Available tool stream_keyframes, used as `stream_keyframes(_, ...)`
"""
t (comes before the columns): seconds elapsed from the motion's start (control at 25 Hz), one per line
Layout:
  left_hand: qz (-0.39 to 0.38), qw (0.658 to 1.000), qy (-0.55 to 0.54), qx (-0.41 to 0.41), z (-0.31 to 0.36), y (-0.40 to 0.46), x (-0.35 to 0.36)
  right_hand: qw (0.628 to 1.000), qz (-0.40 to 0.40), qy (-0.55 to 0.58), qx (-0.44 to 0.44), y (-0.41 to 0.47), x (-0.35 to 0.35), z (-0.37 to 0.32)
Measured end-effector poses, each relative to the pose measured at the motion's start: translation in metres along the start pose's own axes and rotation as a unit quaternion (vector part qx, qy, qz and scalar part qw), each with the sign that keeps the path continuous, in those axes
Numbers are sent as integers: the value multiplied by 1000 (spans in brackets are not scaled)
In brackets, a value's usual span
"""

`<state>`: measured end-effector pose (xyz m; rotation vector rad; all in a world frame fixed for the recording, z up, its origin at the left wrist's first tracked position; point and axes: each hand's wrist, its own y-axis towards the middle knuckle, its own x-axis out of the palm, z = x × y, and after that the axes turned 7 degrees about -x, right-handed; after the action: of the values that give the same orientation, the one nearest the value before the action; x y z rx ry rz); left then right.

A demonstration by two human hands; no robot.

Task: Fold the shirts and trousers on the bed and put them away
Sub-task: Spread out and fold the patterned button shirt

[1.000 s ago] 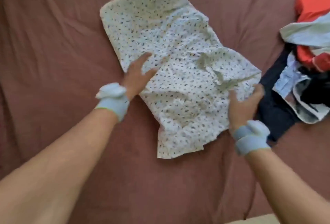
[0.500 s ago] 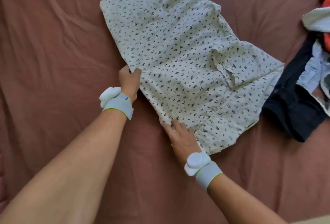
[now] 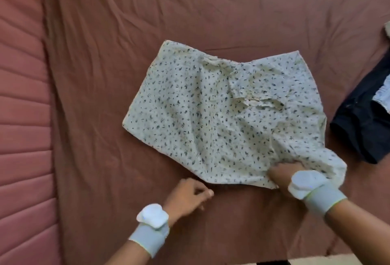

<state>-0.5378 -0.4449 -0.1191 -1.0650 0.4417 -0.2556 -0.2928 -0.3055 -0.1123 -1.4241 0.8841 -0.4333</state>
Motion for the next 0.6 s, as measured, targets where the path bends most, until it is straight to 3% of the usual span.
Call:
stream_keyframes(0.04, 93, 995, 25, 36, 0, 6, -21, 999, 23, 22, -9, 0, -7, -3)
stream_keyframes(0.12, 306, 949, 32, 74, 8, 31, -82, 974, 194, 113, -38, 5, -29, -12)
stream_keyframes(0.2, 380, 921, 69, 55, 23, 66, -147, 910, 362, 198, -40, 18, -55, -9)
stream_keyframes(0.28, 354, 932, 80, -20, 36, 99, -188, 895, 390, 216, -15, 32, -79, -1)
stream_keyframes(0.4, 324, 935, 138, -52, 23, 120, -207, 923, 343, 170, 25, 55, -91, 0)
stream_keyframes(0.52, 252, 957, 140, -18, -29, 95, -202, 919, 342, 198, 13, 64, -88, -11)
stream_keyframes(0.6, 170, 968, 152, -102, -78, 56, -188, 932, 303, 197, -25, 64, -85, -16)
